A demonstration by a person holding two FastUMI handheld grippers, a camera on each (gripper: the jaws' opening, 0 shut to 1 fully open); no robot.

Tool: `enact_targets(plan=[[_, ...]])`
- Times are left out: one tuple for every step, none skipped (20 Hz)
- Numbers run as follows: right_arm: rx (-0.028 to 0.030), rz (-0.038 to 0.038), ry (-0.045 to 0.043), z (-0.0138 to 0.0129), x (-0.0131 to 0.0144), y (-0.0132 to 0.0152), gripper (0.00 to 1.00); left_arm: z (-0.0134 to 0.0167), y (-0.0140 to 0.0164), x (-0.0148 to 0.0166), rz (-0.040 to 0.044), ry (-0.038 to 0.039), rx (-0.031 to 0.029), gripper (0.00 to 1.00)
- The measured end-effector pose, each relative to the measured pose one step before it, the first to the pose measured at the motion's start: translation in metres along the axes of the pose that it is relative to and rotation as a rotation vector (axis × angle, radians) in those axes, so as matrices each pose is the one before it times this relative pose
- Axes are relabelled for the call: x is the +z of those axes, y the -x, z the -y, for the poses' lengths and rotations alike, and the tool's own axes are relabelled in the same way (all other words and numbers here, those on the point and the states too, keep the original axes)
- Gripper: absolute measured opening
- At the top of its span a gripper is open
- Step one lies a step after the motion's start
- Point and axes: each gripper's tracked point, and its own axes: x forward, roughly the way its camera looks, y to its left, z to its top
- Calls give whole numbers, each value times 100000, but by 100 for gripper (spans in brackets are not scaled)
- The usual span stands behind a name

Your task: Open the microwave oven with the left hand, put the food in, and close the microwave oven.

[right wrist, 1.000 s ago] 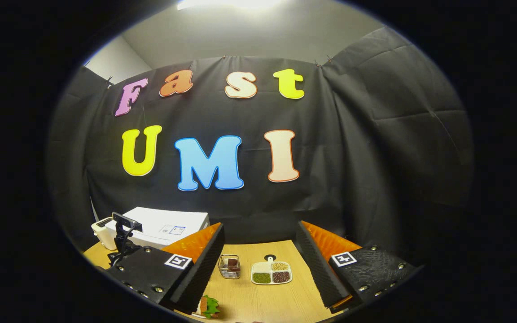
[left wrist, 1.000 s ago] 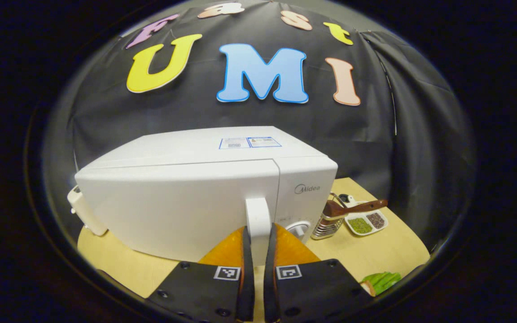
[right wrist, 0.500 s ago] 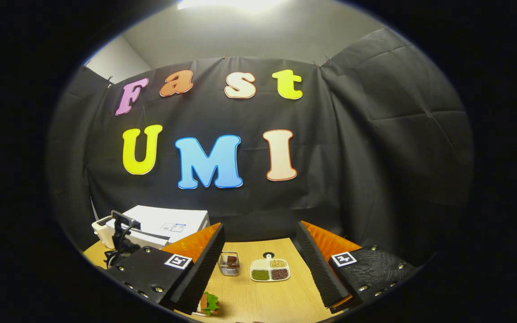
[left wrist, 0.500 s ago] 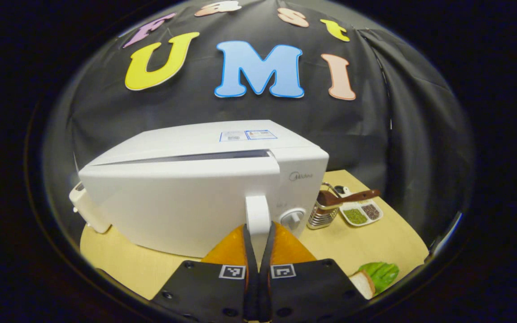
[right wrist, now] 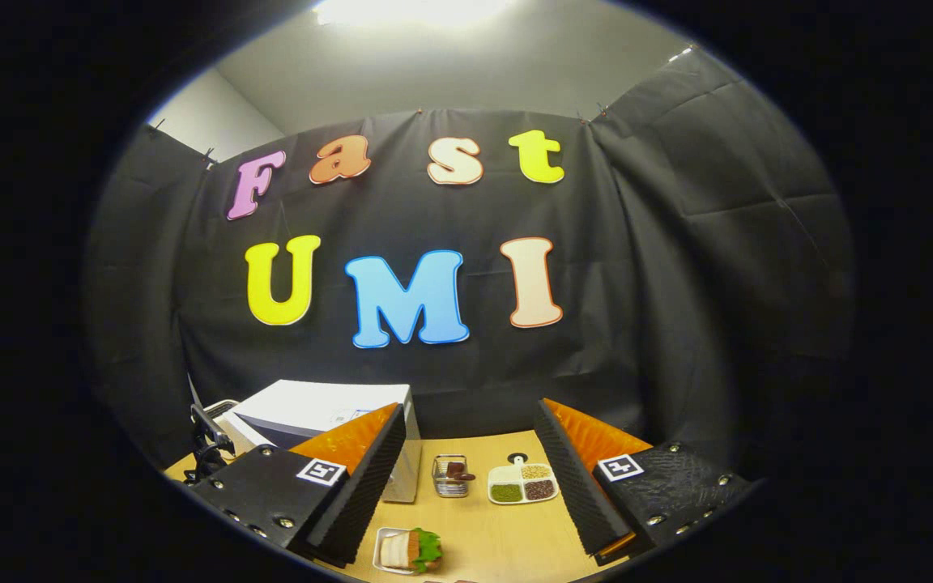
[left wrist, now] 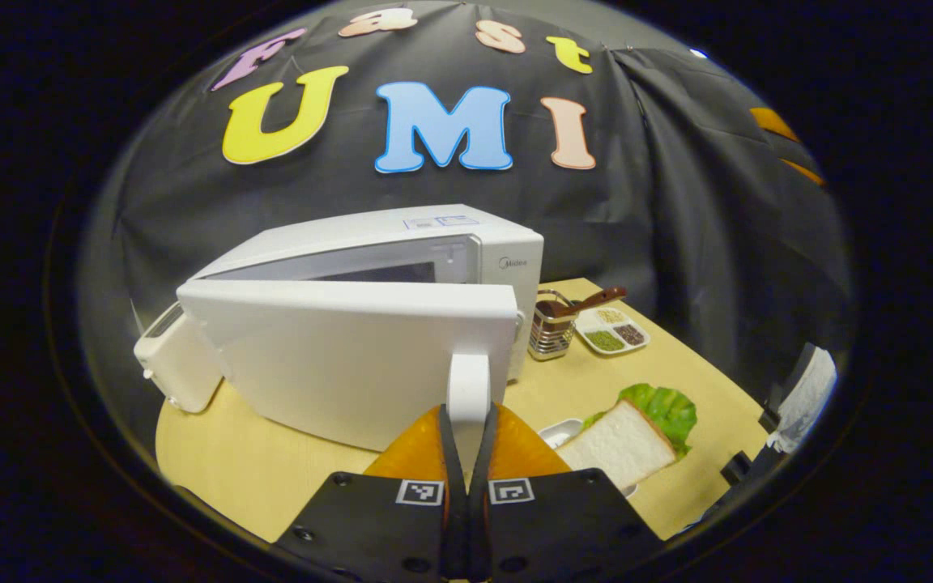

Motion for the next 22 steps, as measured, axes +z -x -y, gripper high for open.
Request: enact_targets(plan=[[531, -6, 67, -654, -63, 442, 97, -369, 1448, -641, -611, -403, -1314, 6], [816, -154, 39, -820, -112, 584, 97, -424, 1392, -824, -449, -602, -1063, 6], [539, -188, 0, -677, -110, 353, 97, -556, 1446, -762, -594, -599, -674, 6], [611, -197, -80, -726, -153, 440, 97, -488, 1396, -821, -289, -696, -386, 7], [594, -283, -141, -733, -92, 440, 97, -618, 1337, -796, -734, -556, -37, 6], [593, -288, -188, -704, -242, 447, 97, -699, 1418, -791, -609, -271, 186, 6], [595, -200, -151, -704, -126, 394, 97, -766, 1318, -722, -419, 110, 330, 6], [538, -66, -162, -736, -110, 402, 97, -619, 1253, -865, -219, 581, 418, 6], [285, -186, -68, -594, -99, 315, 97, -857, 1082, -650, -215, 1251, 362, 6], [475, -72, -141, -628, -200, 370, 97, -814, 1058, -705, -183, 1374, 178, 6], [375, -142, -286, -630, -53, 303, 97, -665, 902, -620, -460, 1297, -91, 6], [446, -129, -376, -619, -102, 337, 97, -277, 963, -792, -490, 641, -818, 6], [311, -40, -243, -582, -40, 388, 97, -752, 691, -724, -1243, -1449, 495, 7], [64, -168, -6, -448, -169, 237, 97, -762, 671, -946, -1326, -2093, 1101, 7], [299, -168, 43, -456, -38, 244, 97, -890, 465, -567, -647, -1391, 1041, 6], [56, -152, 112, -415, -122, 299, 97, -959, 595, -240, 431, 994, 21, 7], [227, 44, 163, -403, 31, 289, 97, -687, 456, -266, 194, 2808, -372, 7], [-58, 154, 246, -360, 29, 232, 97, -739, 504, -452, 202, 2780, -126, 7], [-61, 33, 298, -228, 67, 231, 97, -782, 466, -210, 455, 1847, 638, 7], [48, -17, 269, -382, -50, 179, 97, -850, 400, -360, 392, 1221, 1205, 6], [123, 17, 283, -337, 18, 137, 97, -914, 382, -200, 284, 1188, 1490, 7], [240, -175, 399, -357, -50, 21, 97, -792, 454, -261, 303, 990, 1210, 6]])
